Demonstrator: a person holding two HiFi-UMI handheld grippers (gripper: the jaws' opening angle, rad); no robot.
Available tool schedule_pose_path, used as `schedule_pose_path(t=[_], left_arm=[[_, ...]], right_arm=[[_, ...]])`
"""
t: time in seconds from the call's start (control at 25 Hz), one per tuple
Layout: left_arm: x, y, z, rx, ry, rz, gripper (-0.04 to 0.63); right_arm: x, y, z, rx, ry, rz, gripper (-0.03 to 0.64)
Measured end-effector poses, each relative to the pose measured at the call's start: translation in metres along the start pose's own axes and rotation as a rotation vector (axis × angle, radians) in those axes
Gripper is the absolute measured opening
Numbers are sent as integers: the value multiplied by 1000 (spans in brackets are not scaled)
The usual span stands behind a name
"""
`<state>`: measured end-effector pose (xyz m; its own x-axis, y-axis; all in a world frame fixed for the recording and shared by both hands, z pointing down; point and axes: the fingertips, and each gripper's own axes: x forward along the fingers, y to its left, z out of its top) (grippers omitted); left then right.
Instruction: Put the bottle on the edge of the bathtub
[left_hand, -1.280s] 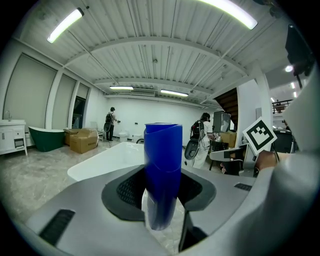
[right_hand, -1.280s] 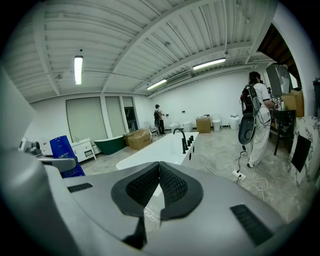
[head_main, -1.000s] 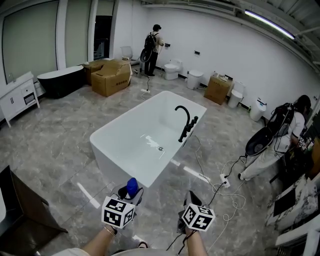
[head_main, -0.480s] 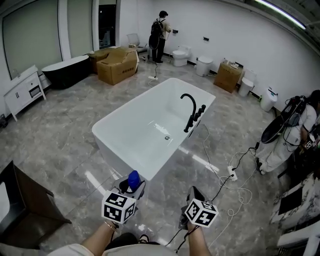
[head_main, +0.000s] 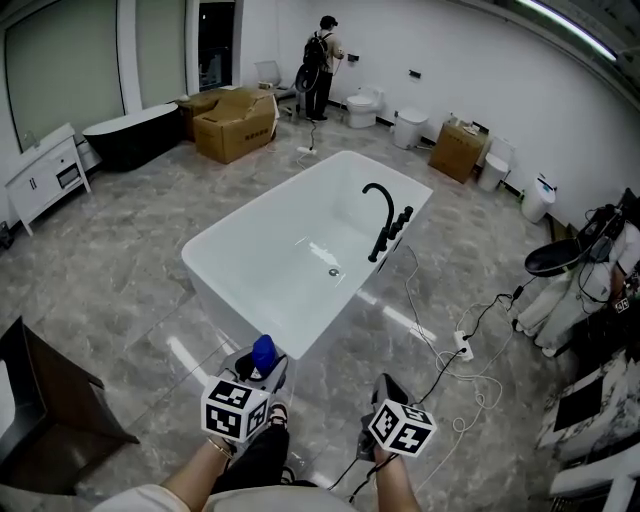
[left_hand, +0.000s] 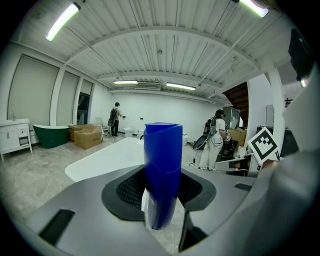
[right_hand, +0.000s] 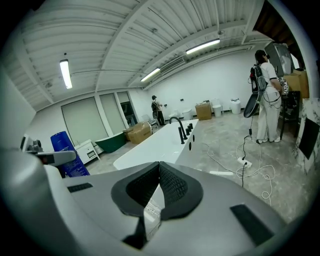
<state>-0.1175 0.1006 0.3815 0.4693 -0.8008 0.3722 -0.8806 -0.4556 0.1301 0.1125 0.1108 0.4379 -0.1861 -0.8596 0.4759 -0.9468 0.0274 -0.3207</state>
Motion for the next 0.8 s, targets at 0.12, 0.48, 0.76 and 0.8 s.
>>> schedule_pose_path(t=[0.12,0.48,0.76,0.8], left_arm=[[10,4,4,-7,-10,-5,170],[53,27,26,18,-40,-12,170],[91,50,44,15,-42,-39,170],[97,52,47,17,-43,-42,170]], right_arm=[[9,-4,5,-10,5,-11,26],[54,-4,33,-50,2,-22,26],[89,-1,57,-72,-10,-40,26],[95,-2,61,-70,-9,-42,26]])
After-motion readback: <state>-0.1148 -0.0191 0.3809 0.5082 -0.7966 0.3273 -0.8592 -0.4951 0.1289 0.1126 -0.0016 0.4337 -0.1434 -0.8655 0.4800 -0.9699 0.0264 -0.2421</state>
